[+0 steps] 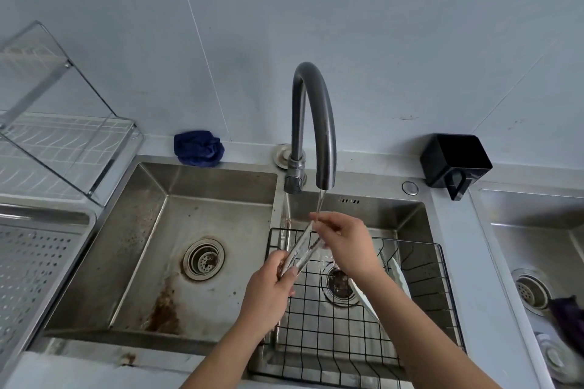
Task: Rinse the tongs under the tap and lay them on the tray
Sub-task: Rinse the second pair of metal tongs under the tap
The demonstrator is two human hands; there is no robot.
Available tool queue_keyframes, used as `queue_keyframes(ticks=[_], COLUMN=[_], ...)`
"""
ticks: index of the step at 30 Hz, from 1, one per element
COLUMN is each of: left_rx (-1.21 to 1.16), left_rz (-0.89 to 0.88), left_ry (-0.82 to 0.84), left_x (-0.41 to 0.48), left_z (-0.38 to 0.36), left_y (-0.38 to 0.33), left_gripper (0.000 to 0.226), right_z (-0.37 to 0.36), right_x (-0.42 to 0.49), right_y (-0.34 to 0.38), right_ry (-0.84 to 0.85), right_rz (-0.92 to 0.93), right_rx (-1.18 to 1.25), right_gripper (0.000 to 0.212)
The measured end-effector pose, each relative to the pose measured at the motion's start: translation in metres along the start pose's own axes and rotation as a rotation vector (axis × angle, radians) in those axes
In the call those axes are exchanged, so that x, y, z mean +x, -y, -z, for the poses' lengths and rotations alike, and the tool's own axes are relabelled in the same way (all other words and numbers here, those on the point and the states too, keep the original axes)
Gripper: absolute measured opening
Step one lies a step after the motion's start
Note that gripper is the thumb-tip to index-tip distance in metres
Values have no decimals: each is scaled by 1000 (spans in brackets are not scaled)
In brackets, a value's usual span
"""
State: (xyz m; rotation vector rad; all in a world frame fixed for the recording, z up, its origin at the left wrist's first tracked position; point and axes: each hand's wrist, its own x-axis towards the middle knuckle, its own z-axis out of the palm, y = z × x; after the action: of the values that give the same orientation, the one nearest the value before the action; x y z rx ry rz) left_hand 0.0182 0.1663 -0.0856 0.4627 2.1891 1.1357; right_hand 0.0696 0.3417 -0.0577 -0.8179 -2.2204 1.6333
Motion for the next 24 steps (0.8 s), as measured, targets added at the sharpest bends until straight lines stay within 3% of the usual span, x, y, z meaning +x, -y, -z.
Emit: queue_keyframes(ticks=[3, 5, 6, 8, 10, 13, 17, 20, 24], left_rx=[-178, -354, -434, -585, -665, -599, -497, -431, -525], left_rz=[70, 138, 173, 229, 263, 269, 204, 174, 255], left_ry=[-6, 4, 9, 18, 41, 61, 71, 141, 311], left_x=[0, 0, 0, 0, 2, 6, 14, 19, 11], left_z=[-1, 0, 0, -1, -6, -21, -31, -30, -28], left_y=[-2, -2, -3, -6, -11, -23, -40, -44, -39], left_gripper=[9, 14, 17, 22, 30, 37, 36, 30, 29], right_z=[5, 7, 9, 7, -4, -20, -22, -12, -11], right_x=[-8, -17, -21, -31, -41, -48, -41, -28, -7], right_y=[-5, -14, -18, -17, -16, -9, -2, -3, 1], right_ry=[-148, -250, -234, -25, 191, 154, 1, -64, 18], right_rz=[122, 104, 27, -237, -338, -193, -309, -271, -256], right_rx=[-303, -396, -333, 69, 367, 204, 367, 278, 198], right_gripper=[16, 22, 33, 56, 50, 13, 16, 11, 17])
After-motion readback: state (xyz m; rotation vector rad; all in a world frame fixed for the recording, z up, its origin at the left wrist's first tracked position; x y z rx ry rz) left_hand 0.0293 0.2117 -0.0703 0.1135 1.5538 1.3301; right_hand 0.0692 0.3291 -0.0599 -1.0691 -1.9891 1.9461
